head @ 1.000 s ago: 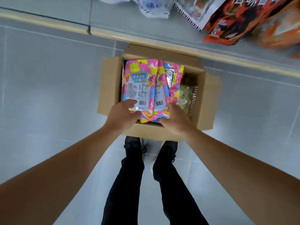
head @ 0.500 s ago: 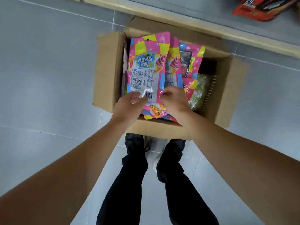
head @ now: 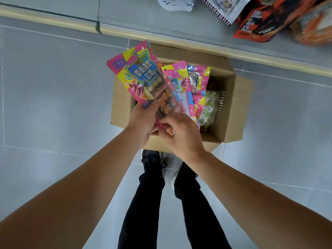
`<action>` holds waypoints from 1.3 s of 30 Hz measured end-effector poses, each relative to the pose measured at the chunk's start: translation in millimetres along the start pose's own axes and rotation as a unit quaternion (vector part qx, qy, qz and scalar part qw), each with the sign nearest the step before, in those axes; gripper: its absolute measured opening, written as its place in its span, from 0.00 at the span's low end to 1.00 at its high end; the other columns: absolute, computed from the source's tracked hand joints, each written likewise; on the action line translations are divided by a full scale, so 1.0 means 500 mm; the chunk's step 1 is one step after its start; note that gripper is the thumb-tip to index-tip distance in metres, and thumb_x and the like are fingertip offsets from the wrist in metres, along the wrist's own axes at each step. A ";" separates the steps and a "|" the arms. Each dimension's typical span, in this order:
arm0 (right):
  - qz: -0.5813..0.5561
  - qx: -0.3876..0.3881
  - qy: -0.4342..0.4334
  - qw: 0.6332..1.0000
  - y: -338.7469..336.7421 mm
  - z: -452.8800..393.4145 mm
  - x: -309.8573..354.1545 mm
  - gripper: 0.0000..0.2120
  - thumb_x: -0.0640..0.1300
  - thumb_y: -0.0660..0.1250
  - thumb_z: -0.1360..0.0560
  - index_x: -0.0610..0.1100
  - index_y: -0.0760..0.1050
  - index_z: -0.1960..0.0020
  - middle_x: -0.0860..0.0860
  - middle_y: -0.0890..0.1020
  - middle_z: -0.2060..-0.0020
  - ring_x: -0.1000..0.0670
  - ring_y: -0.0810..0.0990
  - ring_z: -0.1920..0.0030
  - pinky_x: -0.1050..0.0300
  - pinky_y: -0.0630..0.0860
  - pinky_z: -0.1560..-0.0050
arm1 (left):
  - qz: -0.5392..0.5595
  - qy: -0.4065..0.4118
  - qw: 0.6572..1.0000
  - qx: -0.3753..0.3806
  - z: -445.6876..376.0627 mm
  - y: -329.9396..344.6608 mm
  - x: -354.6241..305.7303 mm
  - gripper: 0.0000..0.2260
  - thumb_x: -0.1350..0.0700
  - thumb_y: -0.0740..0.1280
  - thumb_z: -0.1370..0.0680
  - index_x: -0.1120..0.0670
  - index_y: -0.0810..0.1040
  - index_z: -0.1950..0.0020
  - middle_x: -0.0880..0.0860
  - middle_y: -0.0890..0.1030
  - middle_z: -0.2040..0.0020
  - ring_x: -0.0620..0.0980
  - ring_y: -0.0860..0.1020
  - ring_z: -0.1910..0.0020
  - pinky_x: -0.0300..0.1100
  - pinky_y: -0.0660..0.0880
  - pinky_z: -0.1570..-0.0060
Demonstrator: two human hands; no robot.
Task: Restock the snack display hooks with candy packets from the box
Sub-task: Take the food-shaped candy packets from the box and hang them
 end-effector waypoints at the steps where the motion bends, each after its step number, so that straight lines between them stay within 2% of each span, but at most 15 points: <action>1: -0.022 -0.005 0.003 1.000 -0.010 0.000 0.000 0.08 0.46 0.65 0.27 0.43 0.80 0.58 0.51 0.81 0.64 0.50 0.78 0.63 0.54 0.75 0.64 | 0.007 -0.004 1.000 0.003 0.003 0.000 0.000 0.05 0.55 0.63 0.18 0.52 0.78 0.50 0.54 0.83 0.56 0.52 0.82 0.64 0.49 0.81 0.66; 4: -0.077 -0.044 0.107 0.990 -0.062 -0.007 -0.024 0.06 0.42 0.65 0.24 0.44 0.81 0.54 0.54 0.81 0.62 0.57 0.77 0.64 0.68 0.71 0.64 | 0.019 -0.019 0.999 0.025 0.018 -0.005 0.000 0.05 0.55 0.62 0.18 0.52 0.77 0.49 0.54 0.83 0.56 0.54 0.82 0.62 0.53 0.81 0.57; 6: -0.067 -0.074 0.217 0.971 -0.112 -0.019 -0.053 0.07 0.43 0.65 0.23 0.45 0.81 0.48 0.55 0.80 0.57 0.56 0.78 0.58 0.71 0.69 0.59 | 0.039 -0.043 0.996 0.064 0.039 -0.003 0.005 0.04 0.56 0.63 0.18 0.54 0.76 0.48 0.55 0.82 0.57 0.57 0.82 0.59 0.55 0.80 0.53; 9: -0.086 -0.059 0.346 0.932 -0.178 -0.038 -0.084 0.11 0.50 0.64 0.23 0.46 0.80 0.46 0.53 0.82 0.50 0.50 0.79 0.49 0.60 0.72 0.47 | 0.038 -0.073 0.989 0.126 0.091 0.013 0.001 0.08 0.58 0.63 0.20 0.58 0.76 0.42 0.60 0.79 0.47 0.62 0.79 0.46 0.64 0.75 0.41; 11: -0.198 -0.015 0.408 0.891 -0.207 -0.042 -0.074 0.15 0.53 0.66 0.27 0.42 0.82 0.51 0.47 0.86 0.54 0.43 0.83 0.49 0.45 0.79 0.44 | 0.024 -0.085 0.984 0.157 0.128 0.025 -0.010 0.13 0.59 0.63 0.20 0.59 0.75 0.36 0.61 0.76 0.43 0.64 0.77 0.41 0.66 0.71 0.38; 13: -0.326 -0.001 0.436 0.839 -0.248 -0.021 -0.037 0.15 0.51 0.69 0.30 0.39 0.81 0.53 0.42 0.86 0.56 0.38 0.85 0.51 0.34 0.78 0.44 | 0.015 -0.078 0.982 0.171 0.175 0.043 -0.038 0.12 0.59 0.63 0.20 0.59 0.75 0.38 0.61 0.78 0.44 0.62 0.79 0.44 0.61 0.75 0.39; 14: -0.360 0.000 0.438 0.824 -0.262 -0.012 -0.026 0.15 0.49 0.69 0.32 0.39 0.81 0.52 0.41 0.86 0.56 0.38 0.85 0.52 0.31 0.77 0.44 | 0.013 -0.068 0.983 0.170 0.191 0.049 -0.051 0.09 0.58 0.63 0.19 0.58 0.77 0.41 0.61 0.80 0.47 0.60 0.81 0.48 0.58 0.78 0.44; 16: -0.374 -0.015 0.429 0.822 -0.314 0.013 -0.001 0.17 0.48 0.69 0.34 0.38 0.80 0.51 0.39 0.85 0.54 0.37 0.85 0.50 0.29 0.76 0.43 | -0.016 -0.026 0.986 0.161 0.234 0.063 -0.088 0.06 0.58 0.63 0.19 0.57 0.78 0.46 0.60 0.81 0.52 0.57 0.82 0.56 0.53 0.81 0.50; 20: -0.389 -0.063 0.400 0.827 -0.459 0.062 0.084 0.15 0.48 0.68 0.29 0.38 0.80 0.50 0.41 0.86 0.54 0.37 0.85 0.50 0.31 0.77 0.43 | -0.049 0.048 0.982 0.176 0.360 0.099 -0.183 0.09 0.61 0.65 0.20 0.59 0.79 0.41 0.61 0.84 0.48 0.59 0.83 0.50 0.58 0.79 0.46; 22: -0.416 -0.089 0.385 0.819 -0.537 0.091 0.144 0.14 0.47 0.68 0.26 0.37 0.80 0.48 0.40 0.86 0.54 0.38 0.85 0.52 0.35 0.80 0.48 | -0.066 0.075 0.976 0.191 0.439 0.116 -0.233 0.08 0.63 0.64 0.20 0.58 0.81 0.45 0.59 0.85 0.50 0.58 0.84 0.52 0.58 0.79 0.46; 25: -0.431 -0.121 0.355 0.821 -0.624 0.119 0.218 0.10 0.46 0.67 0.24 0.40 0.82 0.51 0.40 0.86 0.54 0.38 0.85 0.51 0.41 0.82 0.53 | -0.084 0.106 0.973 0.185 0.532 0.128 -0.293 0.06 0.63 0.64 0.20 0.58 0.81 0.48 0.62 0.84 0.49 0.61 0.82 0.49 0.62 0.77 0.43; 28: -0.417 -0.161 0.339 0.828 -0.720 0.139 0.304 0.08 0.46 0.66 0.24 0.45 0.82 0.57 0.42 0.86 0.55 0.37 0.84 0.50 0.37 0.79 0.48 | -0.099 0.139 0.966 0.193 0.643 0.135 -0.360 0.07 0.62 0.66 0.21 0.60 0.81 0.45 0.63 0.83 0.47 0.63 0.82 0.47 0.66 0.73 0.41; 32: -0.400 -0.188 0.292 0.848 -0.823 0.165 0.391 0.13 0.52 0.69 0.32 0.44 0.83 0.53 0.41 0.86 0.54 0.34 0.83 0.47 0.30 0.75 0.41 | -0.095 0.188 0.955 0.209 0.794 0.128 -0.433 0.07 0.61 0.67 0.21 0.59 0.81 0.45 0.57 0.83 0.53 0.56 0.81 0.52 0.59 0.74 0.40; 36: -0.413 -0.217 0.251 0.848 -0.930 0.206 0.532 0.08 0.44 0.68 0.27 0.40 0.82 0.56 0.40 0.85 0.56 0.36 0.84 0.52 0.36 0.78 0.46 | -0.109 0.240 0.935 0.238 0.928 0.114 -0.506 0.05 0.61 0.65 0.20 0.57 0.81 0.50 0.56 0.83 0.58 0.54 0.82 0.60 0.50 0.81 0.55; 39: -0.403 -0.212 0.197 0.868 -0.995 0.227 0.616 0.09 0.41 0.66 0.24 0.37 0.81 0.50 0.40 0.84 0.56 0.39 0.83 0.57 0.41 0.78 0.52 | -0.126 0.294 0.913 0.254 1.010 0.100 -0.570 0.07 0.60 0.66 0.21 0.61 0.80 0.46 0.65 0.82 0.50 0.64 0.80 0.51 0.61 0.76 0.43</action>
Point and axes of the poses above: each hand's wrist, its own z-axis away from the middle knuckle, its own y-axis out of the palm, x = y × z, the point moved 3 cm from there along -z, towards the middle knuckle
